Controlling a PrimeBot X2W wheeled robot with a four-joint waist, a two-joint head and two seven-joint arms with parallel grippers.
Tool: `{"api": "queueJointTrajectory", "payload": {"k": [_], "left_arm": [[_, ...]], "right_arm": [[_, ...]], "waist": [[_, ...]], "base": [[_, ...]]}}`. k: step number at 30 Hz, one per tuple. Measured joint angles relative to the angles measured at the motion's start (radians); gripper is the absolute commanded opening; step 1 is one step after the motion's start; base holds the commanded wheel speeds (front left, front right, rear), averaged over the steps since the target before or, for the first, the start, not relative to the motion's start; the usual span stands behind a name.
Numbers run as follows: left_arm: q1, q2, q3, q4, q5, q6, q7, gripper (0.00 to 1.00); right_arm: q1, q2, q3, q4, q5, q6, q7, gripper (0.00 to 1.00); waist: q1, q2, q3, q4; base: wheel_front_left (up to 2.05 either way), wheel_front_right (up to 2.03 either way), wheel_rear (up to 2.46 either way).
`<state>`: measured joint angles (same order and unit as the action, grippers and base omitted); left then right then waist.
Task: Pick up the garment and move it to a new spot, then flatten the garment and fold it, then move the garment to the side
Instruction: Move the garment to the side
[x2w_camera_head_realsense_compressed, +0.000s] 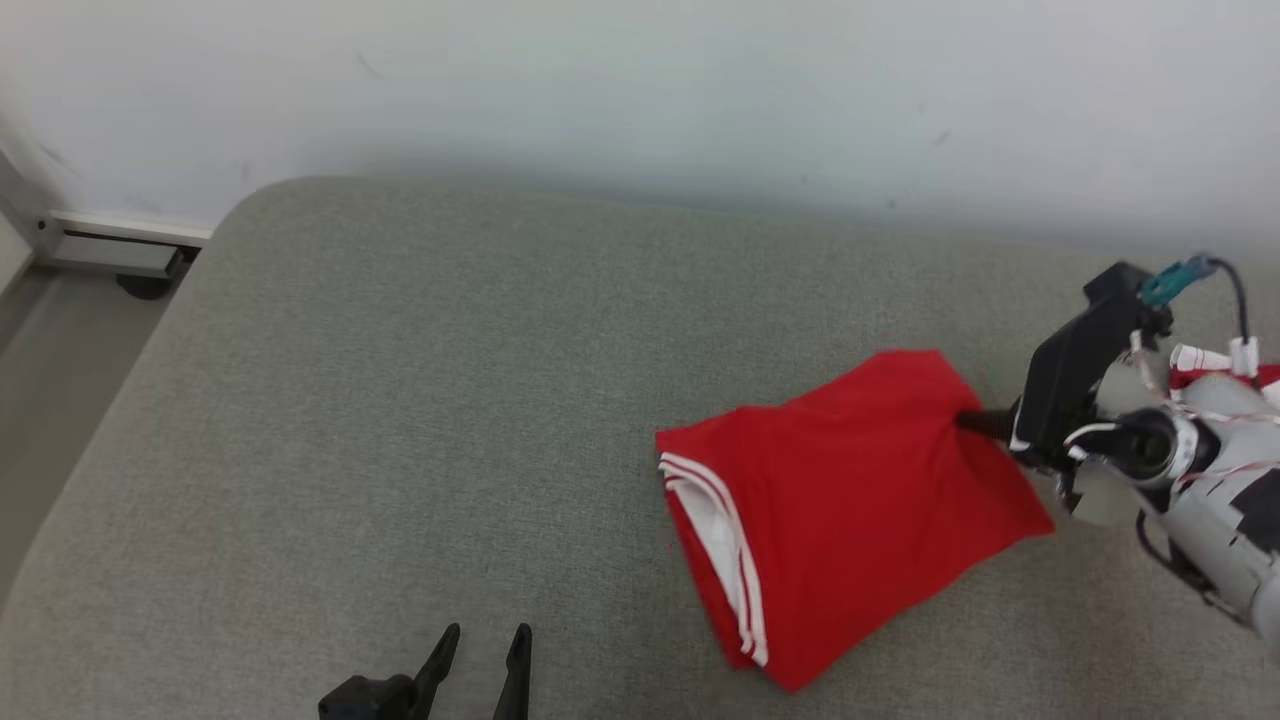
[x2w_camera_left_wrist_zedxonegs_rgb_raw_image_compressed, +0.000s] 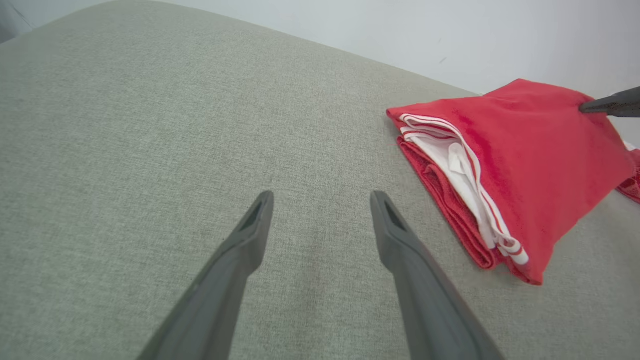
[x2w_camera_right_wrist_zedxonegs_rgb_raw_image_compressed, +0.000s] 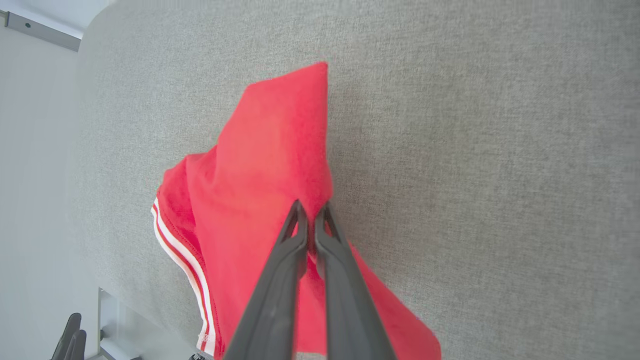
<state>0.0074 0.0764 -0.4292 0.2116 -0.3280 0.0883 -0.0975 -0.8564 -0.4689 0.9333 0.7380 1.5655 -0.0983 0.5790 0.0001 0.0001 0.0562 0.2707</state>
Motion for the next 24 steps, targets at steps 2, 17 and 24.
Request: {"api": "queueJointTrajectory", "payload": {"k": [2, 17, 24], "left_arm": [[0.000, 0.000, 0.000, -0.004, 0.000, 0.001, 0.000, 1.00], [-0.056, -0.007, 0.013, -0.128, 0.046, 0.017, -0.040, 1.00], [-0.060, -0.010, 0.020, -0.129, 0.054, 0.022, -0.041, 1.00]], "right_arm": [[-0.028, -0.014, -0.002, 0.005, -0.003, 0.000, 0.008, 0.00], [-0.220, -0.123, -0.031, 0.023, -0.036, -0.006, 0.074, 0.00], [-0.266, -0.139, -0.040, 0.034, -0.040, 0.010, 0.090, 0.00]], "waist": [[0.0000, 0.0000, 0.013, -0.006], [0.0001, 0.0000, 0.123, -0.112], [0.0000, 0.0000, 0.158, -0.176]], "base": [[0.00, 0.00, 0.00], [0.00, 0.00, 0.00], [0.00, 0.00, 0.00]]}}
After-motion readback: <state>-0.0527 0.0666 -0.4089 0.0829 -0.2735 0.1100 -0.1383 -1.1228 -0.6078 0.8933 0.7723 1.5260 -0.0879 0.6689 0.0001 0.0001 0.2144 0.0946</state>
